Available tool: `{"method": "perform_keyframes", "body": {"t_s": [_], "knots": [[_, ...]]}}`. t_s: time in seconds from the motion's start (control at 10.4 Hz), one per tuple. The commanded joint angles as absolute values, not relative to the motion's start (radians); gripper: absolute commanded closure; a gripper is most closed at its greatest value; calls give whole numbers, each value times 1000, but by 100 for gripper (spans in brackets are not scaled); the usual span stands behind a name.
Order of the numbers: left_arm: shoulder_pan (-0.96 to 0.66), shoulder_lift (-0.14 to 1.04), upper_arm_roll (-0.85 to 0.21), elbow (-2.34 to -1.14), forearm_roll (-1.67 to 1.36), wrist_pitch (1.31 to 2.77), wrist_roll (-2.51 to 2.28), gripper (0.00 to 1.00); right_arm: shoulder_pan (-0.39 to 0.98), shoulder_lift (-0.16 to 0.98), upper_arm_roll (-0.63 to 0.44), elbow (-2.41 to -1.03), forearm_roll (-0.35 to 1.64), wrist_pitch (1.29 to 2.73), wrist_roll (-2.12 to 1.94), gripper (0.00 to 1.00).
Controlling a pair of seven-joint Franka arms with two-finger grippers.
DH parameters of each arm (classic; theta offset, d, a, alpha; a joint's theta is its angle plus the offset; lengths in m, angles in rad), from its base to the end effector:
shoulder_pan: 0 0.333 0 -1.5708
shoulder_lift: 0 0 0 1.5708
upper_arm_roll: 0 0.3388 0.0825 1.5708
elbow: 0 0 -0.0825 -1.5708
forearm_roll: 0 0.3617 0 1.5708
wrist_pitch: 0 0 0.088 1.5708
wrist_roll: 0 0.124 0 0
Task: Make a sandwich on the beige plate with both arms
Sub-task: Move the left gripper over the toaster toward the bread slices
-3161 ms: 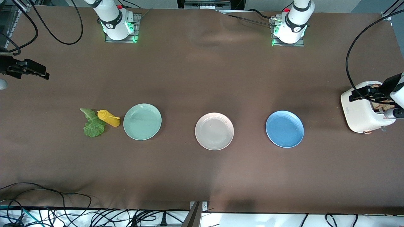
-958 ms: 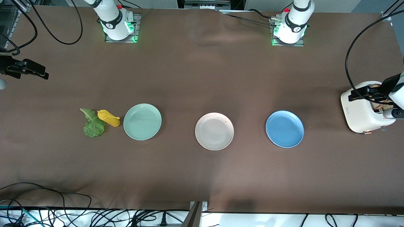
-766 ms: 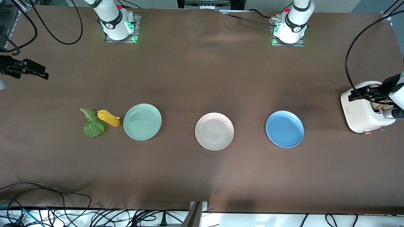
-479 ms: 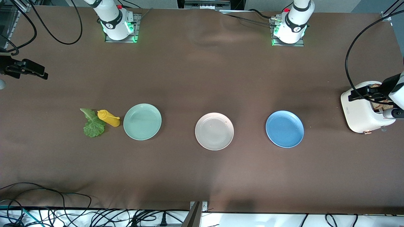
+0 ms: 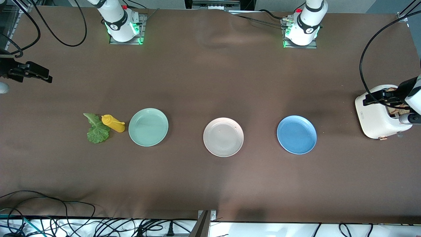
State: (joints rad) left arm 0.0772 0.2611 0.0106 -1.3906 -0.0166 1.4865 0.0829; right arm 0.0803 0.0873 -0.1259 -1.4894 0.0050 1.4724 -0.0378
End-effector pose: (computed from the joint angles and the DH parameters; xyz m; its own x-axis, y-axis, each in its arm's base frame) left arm 0.5987 0.0497 0.5553 0.9867 0.0024 -0.1627 0.0070 -0.9996 0.0274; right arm 0.5479 -0.0210 0.6115 0.9946 -0.0077 -0.1036 -0.0076 -1.0000 0.0020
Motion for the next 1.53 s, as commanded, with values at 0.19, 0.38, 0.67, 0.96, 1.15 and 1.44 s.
{"method": "perform_keyframes", "body": {"t_s": [0.19, 0.38, 0.67, 0.96, 1.15, 1.44], "knots": [[83, 256, 9, -1396, -18, 1480, 103, 0, 80, 86, -127, -1471, 20, 1453, -41, 0], [95, 255, 9, -1396, -20, 1480, 104, 0, 80, 86, -126, -1471, 20, 1453, -41, 0], [150, 255, 11, -1385, -12, 1479, 104, 0, 80, 86, -126, -1471, 20, 1453, -41, 0], [233, 256, 12, -1382, 1, 1483, 106, 0, 80, 86, -126, -1471, 21, 1453, -41, 0], [241, 276, 18, -1382, 110, 1483, 214, 0, 80, 86, -126, -1471, 20, 1453, -40, 0], [241, 325, 96, -1382, 130, 1488, 308, 0, 78, 86, -126, -1471, 20, 1453, -40, 0]]}}
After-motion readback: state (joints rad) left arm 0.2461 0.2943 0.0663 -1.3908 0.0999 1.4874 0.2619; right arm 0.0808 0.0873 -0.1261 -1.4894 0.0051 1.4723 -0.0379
